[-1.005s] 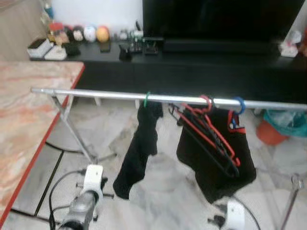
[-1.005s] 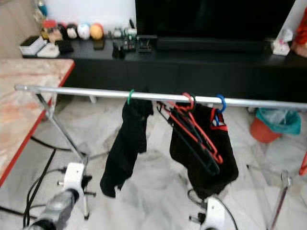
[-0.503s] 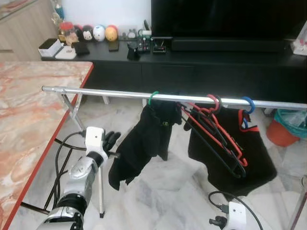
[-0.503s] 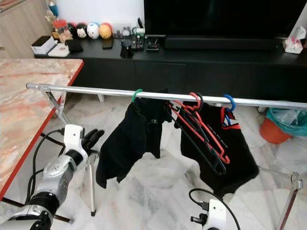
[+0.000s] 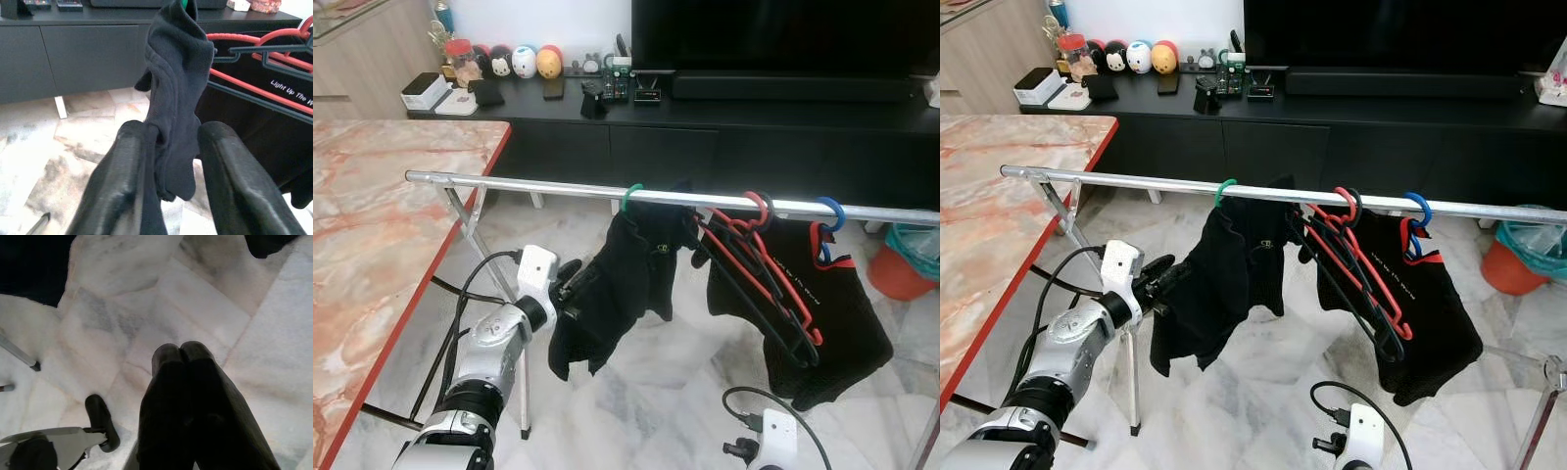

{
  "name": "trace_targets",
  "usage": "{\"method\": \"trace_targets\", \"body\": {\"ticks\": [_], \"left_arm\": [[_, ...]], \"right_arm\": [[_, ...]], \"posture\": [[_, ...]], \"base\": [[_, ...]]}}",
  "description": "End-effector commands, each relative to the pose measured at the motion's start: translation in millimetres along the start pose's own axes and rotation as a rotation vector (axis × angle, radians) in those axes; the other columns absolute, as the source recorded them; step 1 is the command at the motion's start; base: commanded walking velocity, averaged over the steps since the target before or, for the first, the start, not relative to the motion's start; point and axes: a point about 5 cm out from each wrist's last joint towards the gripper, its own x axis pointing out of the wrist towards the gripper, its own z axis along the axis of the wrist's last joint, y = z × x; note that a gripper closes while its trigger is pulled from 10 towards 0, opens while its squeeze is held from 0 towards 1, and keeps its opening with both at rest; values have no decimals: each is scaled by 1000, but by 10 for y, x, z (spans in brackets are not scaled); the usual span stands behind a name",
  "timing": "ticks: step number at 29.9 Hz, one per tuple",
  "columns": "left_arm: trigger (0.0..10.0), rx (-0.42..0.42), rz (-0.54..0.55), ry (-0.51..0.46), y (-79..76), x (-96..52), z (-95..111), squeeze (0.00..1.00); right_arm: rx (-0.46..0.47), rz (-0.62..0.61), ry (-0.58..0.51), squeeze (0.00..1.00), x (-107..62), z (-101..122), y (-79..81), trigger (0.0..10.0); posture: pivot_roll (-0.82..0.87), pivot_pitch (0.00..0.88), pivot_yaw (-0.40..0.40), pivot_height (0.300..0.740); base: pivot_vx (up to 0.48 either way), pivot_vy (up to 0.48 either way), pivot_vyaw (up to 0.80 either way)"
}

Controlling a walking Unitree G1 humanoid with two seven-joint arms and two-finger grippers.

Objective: Hang hanger

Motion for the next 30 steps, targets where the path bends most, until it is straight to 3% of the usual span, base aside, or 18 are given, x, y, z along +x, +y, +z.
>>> {"method": "trace_targets", "body": {"ticks": [1,3,7,16,20,21,22,24,26,30], "left_arm": [[10000,23,-28,9,-24,-6,8,1000],[10000,59,-96,8,-104,8,40,1000],[10000,65,-98,-1,-126,24,61,1000],[10000,55,-10,-25,-184,6,12,1000],[10000,55,58,-14,-139,-12,-15,1000],[10000,56,91,-5,-103,-23,-31,906],[10000,59,141,0,-47,-42,-41,0],[10000,59,153,-1,-34,-46,-41,0],[10000,36,158,-4,-16,-50,-34,0],[10000,36,153,-3,-20,-48,-31,0]], "right_arm": [[8,-1,5,0,-11,-38,-6,10000],[6,0,6,0,-9,-43,11,10000],[3,3,11,0,-7,-60,51,10000],[-5,17,18,0,14,-52,191,10000],[4,18,1,0,26,8,174,10000],[8,11,-11,1000,31,48,145,10000],[19,0,-30,1000,35,109,83,10000],[21,-2,-34,1000,35,122,67,10000],[27,-32,-46,1000,-12,91,-152,10000],[36,-30,-52,1000,-20,71,-158,10000]], "posture": [[5,69,54,740],[6,68,53,740],[8,66,52,740],[9,63,52,740],[10,62,52,740],[8,61,54,740],[8,61,54,740],[8,61,54,740],[9,60,54,740],[11,61,54,740]], "base": [[0,0,0],[0,0,0],[0,0,0],[0,0,0],[0,0,0],[0,0,0],[0,0,0],[0,0,0],[0,0,0],[0,0,0]]}}
